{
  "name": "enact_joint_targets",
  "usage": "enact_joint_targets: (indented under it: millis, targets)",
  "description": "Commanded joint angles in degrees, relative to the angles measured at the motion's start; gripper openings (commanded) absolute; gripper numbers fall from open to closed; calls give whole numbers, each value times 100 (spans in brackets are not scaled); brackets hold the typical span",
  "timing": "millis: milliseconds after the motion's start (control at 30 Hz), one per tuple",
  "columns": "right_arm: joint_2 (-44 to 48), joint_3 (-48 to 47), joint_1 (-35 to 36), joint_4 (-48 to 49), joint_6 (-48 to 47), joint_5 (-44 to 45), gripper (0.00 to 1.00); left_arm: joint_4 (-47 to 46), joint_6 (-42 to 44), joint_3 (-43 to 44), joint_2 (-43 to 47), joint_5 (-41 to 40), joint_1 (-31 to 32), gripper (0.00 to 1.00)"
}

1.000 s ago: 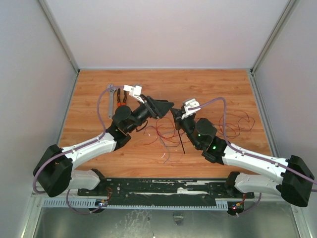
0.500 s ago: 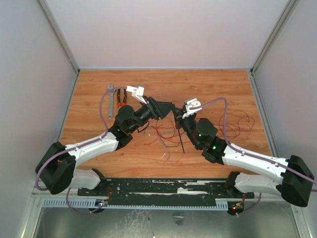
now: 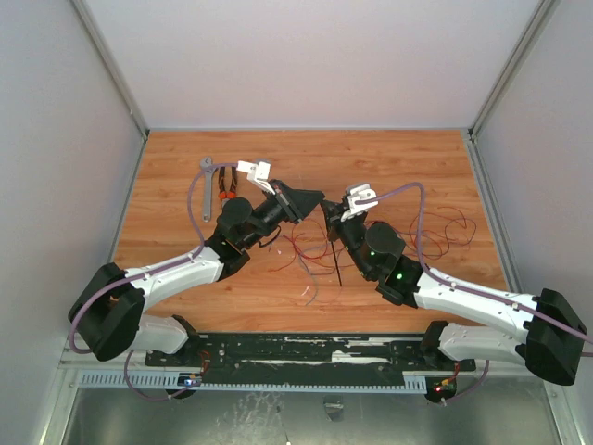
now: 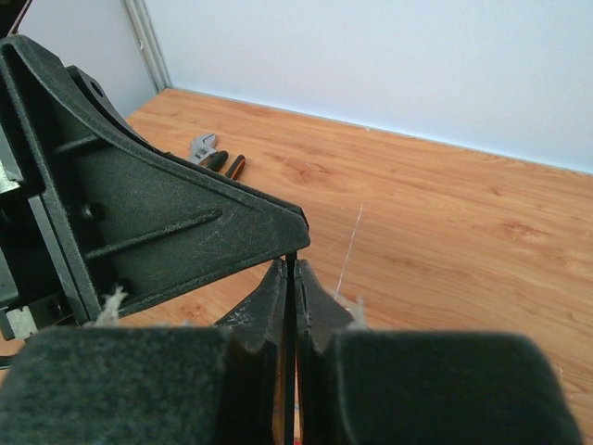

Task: Zip-tie the wires
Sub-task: Pick up the ribbon at the center of the board.

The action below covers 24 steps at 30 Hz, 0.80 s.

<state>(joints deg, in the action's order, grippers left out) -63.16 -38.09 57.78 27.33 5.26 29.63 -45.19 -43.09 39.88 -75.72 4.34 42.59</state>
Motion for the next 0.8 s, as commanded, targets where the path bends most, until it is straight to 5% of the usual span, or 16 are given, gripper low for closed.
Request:
enact_joint_targets:
  millis: [0,167,433,767]
  targets:
    - [1,-35,57,260,236,151,9,-77,68,117,2,-27,92,5]
    - [391,148,33,-149,499,99,38,139,134,158,205,-222,89,0]
    - [1021,313,-26,-1176,929,-921,69,74,55,96,394,-125,92,0]
    - [1104,605,-53,-1380,1434,-1547,64,75,-50,93,674,-71,86,0]
